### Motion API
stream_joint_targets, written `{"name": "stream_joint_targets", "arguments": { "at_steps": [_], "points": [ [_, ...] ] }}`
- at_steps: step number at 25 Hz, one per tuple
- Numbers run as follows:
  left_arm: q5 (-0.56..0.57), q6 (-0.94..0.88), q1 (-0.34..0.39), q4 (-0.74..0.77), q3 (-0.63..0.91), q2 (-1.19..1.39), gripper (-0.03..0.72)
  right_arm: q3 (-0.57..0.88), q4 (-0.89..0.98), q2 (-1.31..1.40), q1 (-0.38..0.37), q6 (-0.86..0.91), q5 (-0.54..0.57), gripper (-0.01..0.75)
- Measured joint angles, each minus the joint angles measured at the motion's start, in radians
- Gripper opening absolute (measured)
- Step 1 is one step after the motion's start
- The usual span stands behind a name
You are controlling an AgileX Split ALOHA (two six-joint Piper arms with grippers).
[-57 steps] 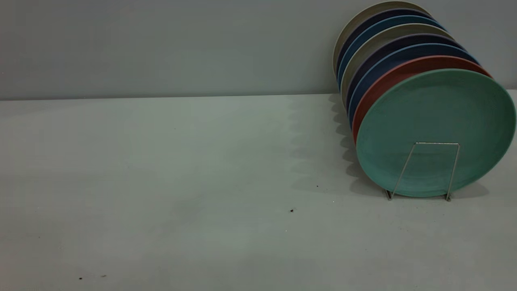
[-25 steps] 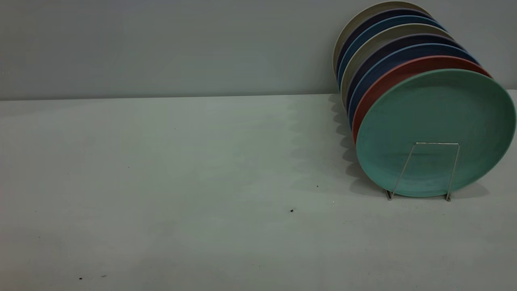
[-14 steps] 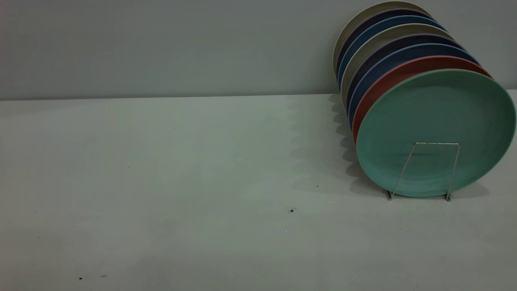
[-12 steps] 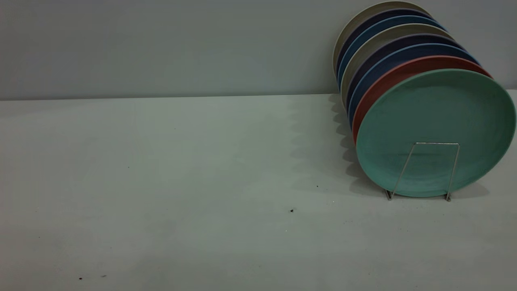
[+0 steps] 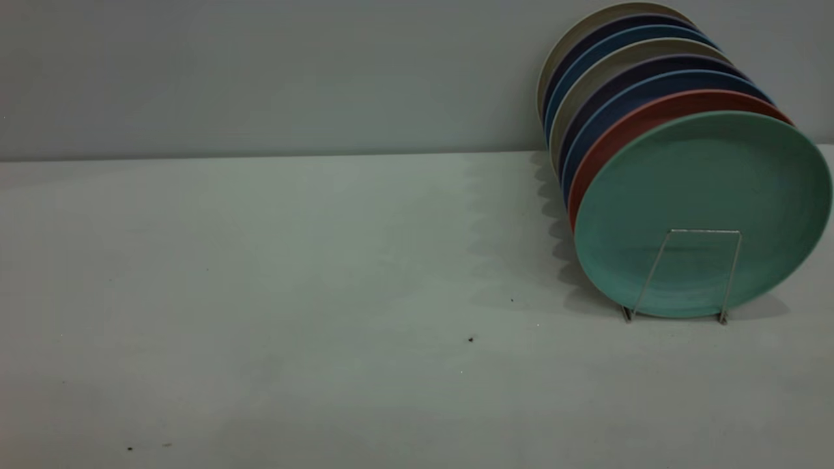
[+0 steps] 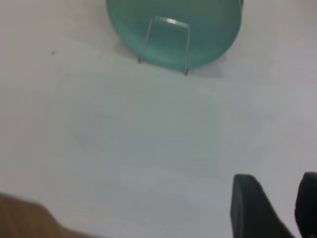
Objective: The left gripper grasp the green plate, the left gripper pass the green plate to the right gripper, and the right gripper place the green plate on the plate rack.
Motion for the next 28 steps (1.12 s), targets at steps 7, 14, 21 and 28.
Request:
{"name": "stream_joint_targets", "arguments": {
  "at_steps": [7,14,21,28],
  "points": [
    [-0.001,0.0,0.0,0.0,0.0,-0.002,0.431,0.0,0.0,-0.023,0.0,0.0,0.001,0.237],
    [-0.001,0.0,0.0,0.0,0.0,-0.002,0.431,0.0,0.0,-0.023,0.0,0.0,0.001,0.237],
    [-0.001,-0.001,0.0,0.0,0.0,-0.002,0.431,0.0,-0.02,-0.026,0.0,0.004,0.001,0.237],
    [-0.001,-0.001,0.0,0.0,0.0,-0.002,0.431,0.0,-0.077,-0.026,0.0,0.108,0.0,0.237]
  ]
}}
